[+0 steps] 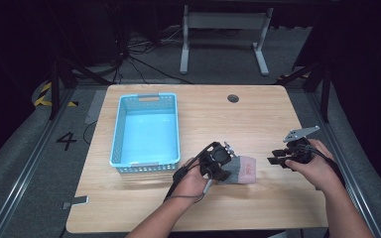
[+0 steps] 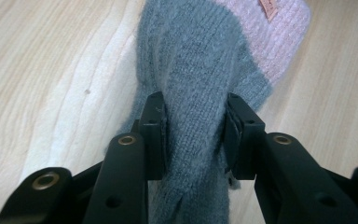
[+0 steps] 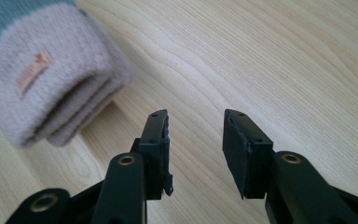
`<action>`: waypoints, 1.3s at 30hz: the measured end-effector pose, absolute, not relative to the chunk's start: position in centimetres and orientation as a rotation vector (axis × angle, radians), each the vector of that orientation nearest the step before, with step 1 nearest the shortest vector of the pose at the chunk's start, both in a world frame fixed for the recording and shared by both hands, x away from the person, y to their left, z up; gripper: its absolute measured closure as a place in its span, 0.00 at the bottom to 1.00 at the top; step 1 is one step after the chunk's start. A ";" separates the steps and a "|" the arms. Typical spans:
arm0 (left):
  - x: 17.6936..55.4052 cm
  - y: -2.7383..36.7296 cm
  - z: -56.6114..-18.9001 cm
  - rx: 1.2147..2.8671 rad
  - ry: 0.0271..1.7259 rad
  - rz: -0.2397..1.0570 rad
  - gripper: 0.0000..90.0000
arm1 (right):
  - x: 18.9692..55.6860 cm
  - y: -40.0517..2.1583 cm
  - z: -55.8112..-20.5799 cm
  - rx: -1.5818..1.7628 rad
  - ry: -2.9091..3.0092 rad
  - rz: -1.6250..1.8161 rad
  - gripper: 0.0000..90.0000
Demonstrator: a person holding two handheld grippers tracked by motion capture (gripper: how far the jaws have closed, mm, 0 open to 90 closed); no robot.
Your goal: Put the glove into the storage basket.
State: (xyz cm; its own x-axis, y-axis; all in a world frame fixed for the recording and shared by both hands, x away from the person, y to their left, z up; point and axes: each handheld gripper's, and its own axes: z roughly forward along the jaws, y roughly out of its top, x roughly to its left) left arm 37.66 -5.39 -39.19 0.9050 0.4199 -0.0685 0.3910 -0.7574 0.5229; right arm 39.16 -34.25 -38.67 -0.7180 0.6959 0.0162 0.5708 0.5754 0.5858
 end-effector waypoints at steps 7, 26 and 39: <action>37.3 -3.6 -37.6 2.520 0.563 0.080 0.72 | 39.7 -33.8 -38.7 1.043 2.601 0.850 0.68; 37.2 0.8 -34.3 2.473 0.558 0.129 0.72 | 40.2 -33.1 -38.7 1.026 2.611 0.850 0.67; 37.9 4.3 -32.3 2.450 0.542 0.192 0.72 | 39.6 -33.7 -38.7 1.038 2.596 0.843 0.66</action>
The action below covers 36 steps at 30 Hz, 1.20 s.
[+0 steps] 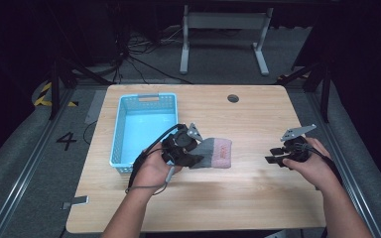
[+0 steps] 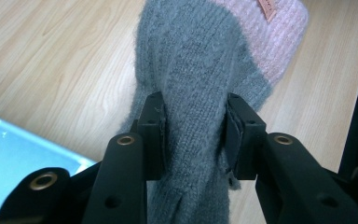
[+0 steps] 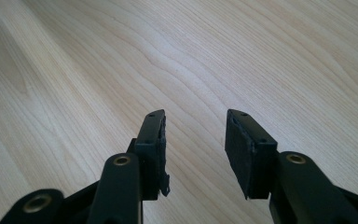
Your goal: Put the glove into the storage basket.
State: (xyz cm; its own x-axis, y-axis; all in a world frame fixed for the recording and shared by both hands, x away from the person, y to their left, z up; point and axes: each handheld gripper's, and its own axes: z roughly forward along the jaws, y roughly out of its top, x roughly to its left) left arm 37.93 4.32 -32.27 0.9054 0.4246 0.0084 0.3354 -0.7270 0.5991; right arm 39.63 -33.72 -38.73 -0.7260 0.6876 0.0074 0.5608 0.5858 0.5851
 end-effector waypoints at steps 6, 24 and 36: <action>38.8 6.1 -32.0 2.422 0.578 0.235 0.72 | 39.1 -34.2 -38.9 1.057 2.586 0.841 0.66; 41.4 12.2 -31.7 2.338 0.682 0.269 0.72 | 38.6 -34.5 -39.3 1.080 2.588 0.832 0.66; 43.4 15.5 -32.0 2.356 0.768 0.301 0.72 | 39.6 -34.1 -39.2 1.065 2.595 0.847 0.65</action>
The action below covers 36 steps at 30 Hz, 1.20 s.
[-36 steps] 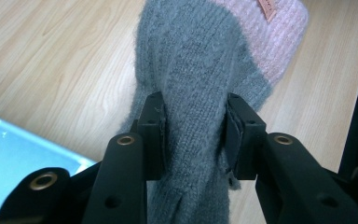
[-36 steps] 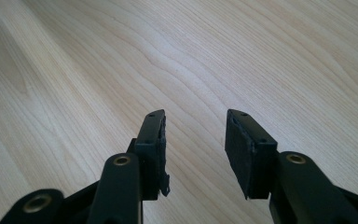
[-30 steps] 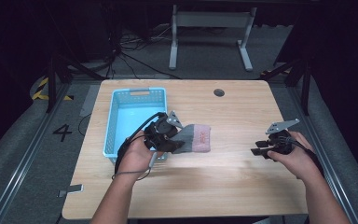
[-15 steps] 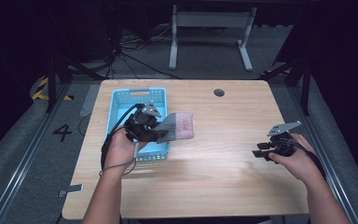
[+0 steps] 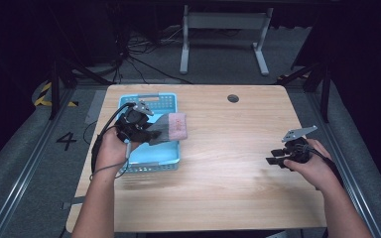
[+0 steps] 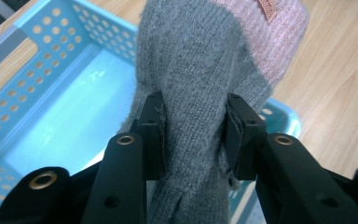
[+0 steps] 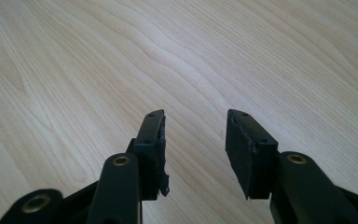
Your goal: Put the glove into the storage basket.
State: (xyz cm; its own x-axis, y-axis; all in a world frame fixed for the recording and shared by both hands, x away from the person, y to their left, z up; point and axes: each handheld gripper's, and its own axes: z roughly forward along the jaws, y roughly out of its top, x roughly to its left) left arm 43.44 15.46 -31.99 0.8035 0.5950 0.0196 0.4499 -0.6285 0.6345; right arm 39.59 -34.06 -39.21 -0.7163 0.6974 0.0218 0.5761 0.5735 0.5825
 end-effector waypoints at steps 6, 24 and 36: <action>44.9 16.6 -32.1 2.364 0.811 0.305 0.72 | 40.0 -33.5 -39.3 1.046 2.610 0.849 0.65; 50.2 17.2 -33.9 2.451 0.859 0.280 0.71 | 39.8 -33.6 -39.8 1.060 2.612 0.836 0.63; 52.5 17.1 -35.8 2.528 0.913 0.200 0.71 | 39.3 -33.9 -40.0 1.067 2.610 0.830 0.63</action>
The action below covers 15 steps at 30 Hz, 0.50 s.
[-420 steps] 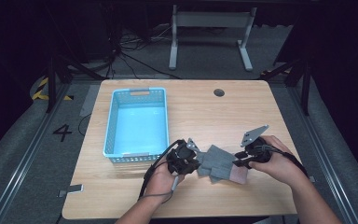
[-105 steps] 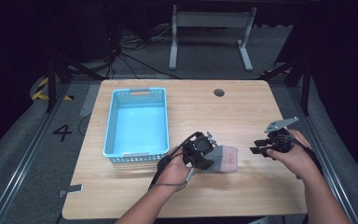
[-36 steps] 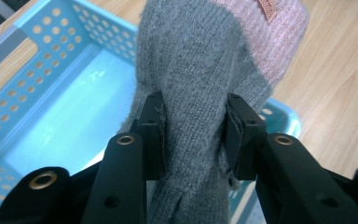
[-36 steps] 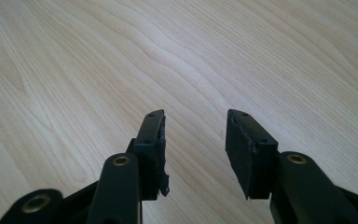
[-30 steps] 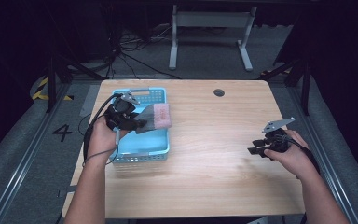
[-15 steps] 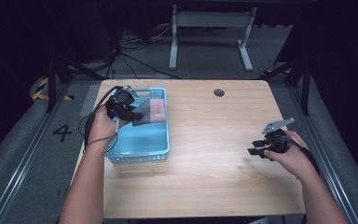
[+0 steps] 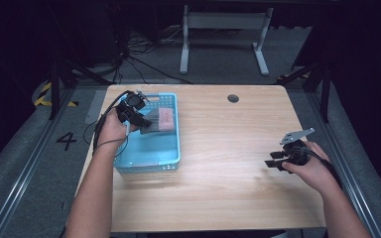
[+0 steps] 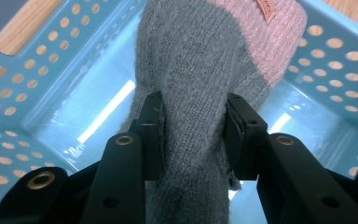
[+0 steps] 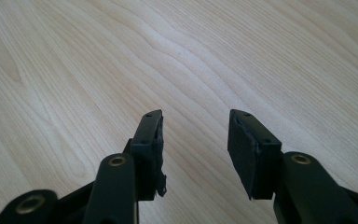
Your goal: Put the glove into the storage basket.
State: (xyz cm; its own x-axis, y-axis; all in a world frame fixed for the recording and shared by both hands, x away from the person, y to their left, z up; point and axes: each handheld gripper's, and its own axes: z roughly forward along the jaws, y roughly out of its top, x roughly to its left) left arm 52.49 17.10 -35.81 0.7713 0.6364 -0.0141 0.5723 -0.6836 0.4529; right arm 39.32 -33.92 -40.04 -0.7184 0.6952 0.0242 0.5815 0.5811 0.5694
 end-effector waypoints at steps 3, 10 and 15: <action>52.9 17.0 -36.3 2.538 0.918 0.186 0.71 | 39.2 -33.9 -40.1 1.071 2.607 0.828 0.63; 53.8 16.3 -37.5 2.582 0.917 0.127 0.70 | 38.6 -34.0 -40.1 1.080 2.604 0.825 0.63; 54.5 16.0 -38.5 2.612 0.925 0.084 0.69 | 38.1 -34.6 -40.2 1.104 2.585 0.823 0.62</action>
